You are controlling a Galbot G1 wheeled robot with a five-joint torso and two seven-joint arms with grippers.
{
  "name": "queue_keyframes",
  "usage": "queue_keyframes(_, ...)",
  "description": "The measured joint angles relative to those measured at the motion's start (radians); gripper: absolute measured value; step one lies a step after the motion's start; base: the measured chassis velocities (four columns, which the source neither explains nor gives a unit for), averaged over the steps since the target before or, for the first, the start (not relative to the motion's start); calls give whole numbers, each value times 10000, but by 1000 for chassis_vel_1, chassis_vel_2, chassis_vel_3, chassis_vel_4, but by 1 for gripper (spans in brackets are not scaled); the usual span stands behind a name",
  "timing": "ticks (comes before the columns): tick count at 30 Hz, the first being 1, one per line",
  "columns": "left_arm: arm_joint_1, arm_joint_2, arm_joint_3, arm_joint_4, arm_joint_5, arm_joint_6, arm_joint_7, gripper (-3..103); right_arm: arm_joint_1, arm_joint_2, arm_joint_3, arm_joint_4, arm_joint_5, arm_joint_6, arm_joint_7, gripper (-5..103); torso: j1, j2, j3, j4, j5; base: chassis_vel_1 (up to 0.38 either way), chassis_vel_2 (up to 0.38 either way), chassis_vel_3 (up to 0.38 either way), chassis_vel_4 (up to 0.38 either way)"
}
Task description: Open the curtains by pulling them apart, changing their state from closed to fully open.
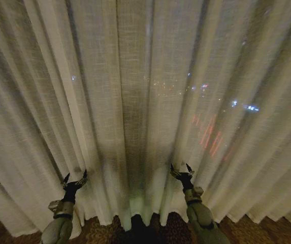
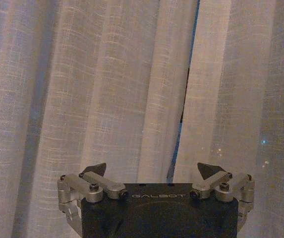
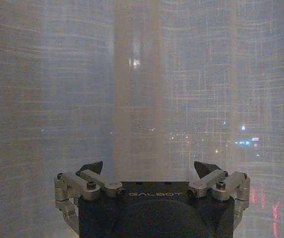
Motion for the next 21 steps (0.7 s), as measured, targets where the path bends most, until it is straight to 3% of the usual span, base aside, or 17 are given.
queue_keyframes(19,0,0,0,0,0,1,0,100,1801,200,-649,-2122,130,165,5,99,-4,2,-2,-1,1,0,0,0,0)
queue_keyframes(21,0,0,0,0,0,0,0,100,1776,268,-734,-2152,82,255,-87,79,-4,3,-2,0,0,0,0,0,0)
